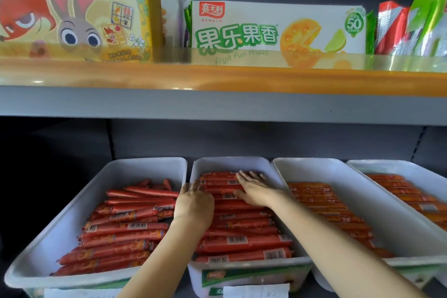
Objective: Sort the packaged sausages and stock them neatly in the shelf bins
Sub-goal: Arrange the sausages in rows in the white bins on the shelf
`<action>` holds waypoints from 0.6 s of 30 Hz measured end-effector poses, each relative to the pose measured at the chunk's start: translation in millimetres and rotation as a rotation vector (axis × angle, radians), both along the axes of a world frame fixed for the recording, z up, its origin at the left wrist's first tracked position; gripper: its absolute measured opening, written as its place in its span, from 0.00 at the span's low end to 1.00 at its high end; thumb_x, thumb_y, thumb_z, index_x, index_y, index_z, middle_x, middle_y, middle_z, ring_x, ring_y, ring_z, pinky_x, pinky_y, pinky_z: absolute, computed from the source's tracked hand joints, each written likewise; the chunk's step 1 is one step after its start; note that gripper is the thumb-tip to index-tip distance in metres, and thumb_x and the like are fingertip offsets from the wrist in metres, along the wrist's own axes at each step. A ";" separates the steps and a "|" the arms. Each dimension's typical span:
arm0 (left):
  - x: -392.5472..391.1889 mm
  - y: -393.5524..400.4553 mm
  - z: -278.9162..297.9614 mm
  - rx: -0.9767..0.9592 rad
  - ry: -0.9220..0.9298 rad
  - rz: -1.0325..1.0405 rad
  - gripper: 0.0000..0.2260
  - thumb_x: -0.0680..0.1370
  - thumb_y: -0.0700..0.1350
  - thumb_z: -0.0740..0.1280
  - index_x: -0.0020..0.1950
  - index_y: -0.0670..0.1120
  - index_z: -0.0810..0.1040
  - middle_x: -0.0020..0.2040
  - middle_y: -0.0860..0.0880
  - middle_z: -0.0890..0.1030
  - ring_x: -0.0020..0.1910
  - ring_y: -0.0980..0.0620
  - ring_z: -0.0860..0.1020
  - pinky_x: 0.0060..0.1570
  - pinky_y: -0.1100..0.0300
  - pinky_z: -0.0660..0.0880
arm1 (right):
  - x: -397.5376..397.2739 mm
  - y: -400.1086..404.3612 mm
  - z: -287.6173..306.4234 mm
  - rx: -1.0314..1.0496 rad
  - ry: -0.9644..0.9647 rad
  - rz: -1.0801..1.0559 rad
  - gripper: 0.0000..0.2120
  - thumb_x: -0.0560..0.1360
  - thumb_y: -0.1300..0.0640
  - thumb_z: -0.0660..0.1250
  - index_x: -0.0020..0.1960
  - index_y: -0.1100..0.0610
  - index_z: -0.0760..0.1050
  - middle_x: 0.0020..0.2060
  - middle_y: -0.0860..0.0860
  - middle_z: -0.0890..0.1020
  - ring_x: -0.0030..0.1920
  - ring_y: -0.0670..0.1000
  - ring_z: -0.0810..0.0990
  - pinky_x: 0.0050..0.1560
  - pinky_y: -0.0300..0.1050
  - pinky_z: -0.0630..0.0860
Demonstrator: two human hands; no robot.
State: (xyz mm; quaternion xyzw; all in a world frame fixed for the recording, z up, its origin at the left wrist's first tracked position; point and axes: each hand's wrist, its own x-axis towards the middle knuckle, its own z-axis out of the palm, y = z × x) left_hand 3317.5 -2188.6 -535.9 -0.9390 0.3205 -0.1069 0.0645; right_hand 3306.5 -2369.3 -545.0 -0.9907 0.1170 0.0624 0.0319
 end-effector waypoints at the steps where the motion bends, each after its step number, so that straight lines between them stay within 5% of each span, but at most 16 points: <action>1: -0.2 0.4 -0.1 0.009 0.003 0.001 0.17 0.80 0.39 0.55 0.67 0.42 0.72 0.73 0.44 0.65 0.75 0.46 0.54 0.75 0.50 0.49 | -1.5 1.6 1.5 0.008 -0.007 0.000 0.31 0.82 0.44 0.47 0.77 0.55 0.39 0.77 0.50 0.41 0.76 0.51 0.39 0.75 0.51 0.38; 5: 1.4 -0.4 -0.2 0.023 -0.003 0.003 0.17 0.80 0.39 0.54 0.67 0.42 0.72 0.73 0.44 0.64 0.75 0.46 0.53 0.75 0.50 0.48 | -17.8 9.5 16.9 0.131 -0.091 0.036 0.29 0.83 0.46 0.47 0.78 0.56 0.42 0.77 0.52 0.43 0.77 0.52 0.42 0.76 0.50 0.42; 9: 1.2 -1.5 -1.7 0.016 0.001 0.006 0.16 0.79 0.39 0.54 0.66 0.42 0.73 0.71 0.44 0.67 0.74 0.46 0.57 0.74 0.51 0.51 | -29.8 16.9 10.8 0.067 0.116 0.058 0.30 0.82 0.45 0.46 0.77 0.57 0.39 0.77 0.52 0.40 0.76 0.53 0.39 0.76 0.54 0.42; 14: 4.3 -1.5 -3.7 -0.001 0.011 0.002 0.16 0.79 0.41 0.55 0.65 0.43 0.74 0.70 0.45 0.69 0.73 0.47 0.59 0.74 0.53 0.52 | -31.5 23.5 5.1 0.111 0.081 0.134 0.29 0.83 0.47 0.46 0.77 0.54 0.38 0.76 0.48 0.38 0.76 0.49 0.36 0.75 0.51 0.38; 18: 6.4 -2.0 -2.8 -0.035 0.020 -0.008 0.17 0.79 0.40 0.54 0.64 0.45 0.74 0.68 0.46 0.72 0.71 0.48 0.63 0.73 0.55 0.54 | -49.3 15.6 18.2 0.291 -0.057 0.148 0.26 0.82 0.50 0.51 0.78 0.50 0.48 0.77 0.46 0.48 0.77 0.50 0.48 0.76 0.49 0.47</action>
